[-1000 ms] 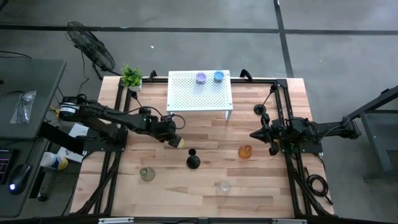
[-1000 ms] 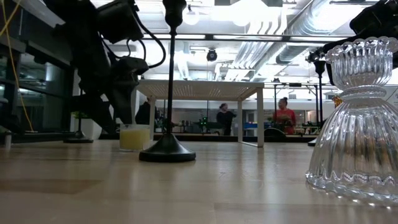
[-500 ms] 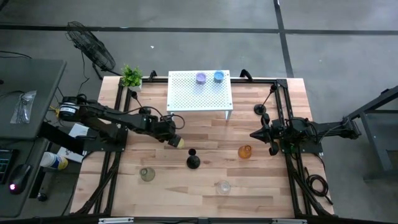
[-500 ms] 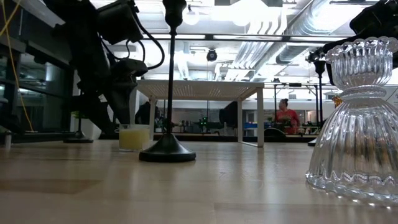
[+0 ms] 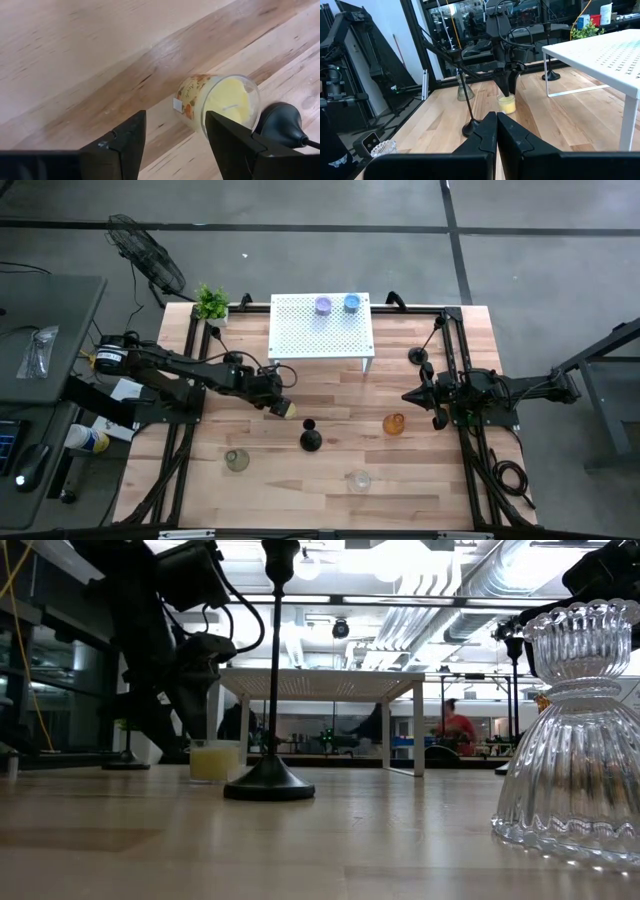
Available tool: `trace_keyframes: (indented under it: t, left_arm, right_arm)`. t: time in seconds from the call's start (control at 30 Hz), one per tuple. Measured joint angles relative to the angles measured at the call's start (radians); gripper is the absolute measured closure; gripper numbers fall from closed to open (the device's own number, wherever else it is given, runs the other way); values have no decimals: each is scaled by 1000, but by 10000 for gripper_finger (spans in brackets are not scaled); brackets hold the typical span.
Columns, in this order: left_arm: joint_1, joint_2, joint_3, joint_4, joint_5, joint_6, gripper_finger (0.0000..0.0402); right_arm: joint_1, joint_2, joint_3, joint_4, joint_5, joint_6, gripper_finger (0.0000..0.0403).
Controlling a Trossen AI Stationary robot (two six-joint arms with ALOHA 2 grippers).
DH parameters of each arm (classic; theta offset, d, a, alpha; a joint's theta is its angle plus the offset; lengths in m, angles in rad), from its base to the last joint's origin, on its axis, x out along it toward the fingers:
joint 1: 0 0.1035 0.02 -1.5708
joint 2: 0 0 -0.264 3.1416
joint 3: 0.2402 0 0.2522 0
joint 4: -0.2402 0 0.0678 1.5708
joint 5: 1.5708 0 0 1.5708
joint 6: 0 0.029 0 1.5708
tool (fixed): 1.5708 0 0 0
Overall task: Pick & Place candle stick holders
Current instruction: Put the yellow scented candle on the shelf
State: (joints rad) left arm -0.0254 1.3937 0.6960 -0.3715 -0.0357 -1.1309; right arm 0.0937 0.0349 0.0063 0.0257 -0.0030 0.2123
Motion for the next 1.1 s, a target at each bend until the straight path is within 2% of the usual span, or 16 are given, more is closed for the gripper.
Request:
trace_keyframes:
  t: [0.4,1.1]
  left_arm:
    - [0,0,0,8,25,-1,293]
    - [0,0,0,12,51,-1,372]
  right_arm:
    - [0,0,0,0,0,0,400]
    - [0,0,0,0,0,0,401]
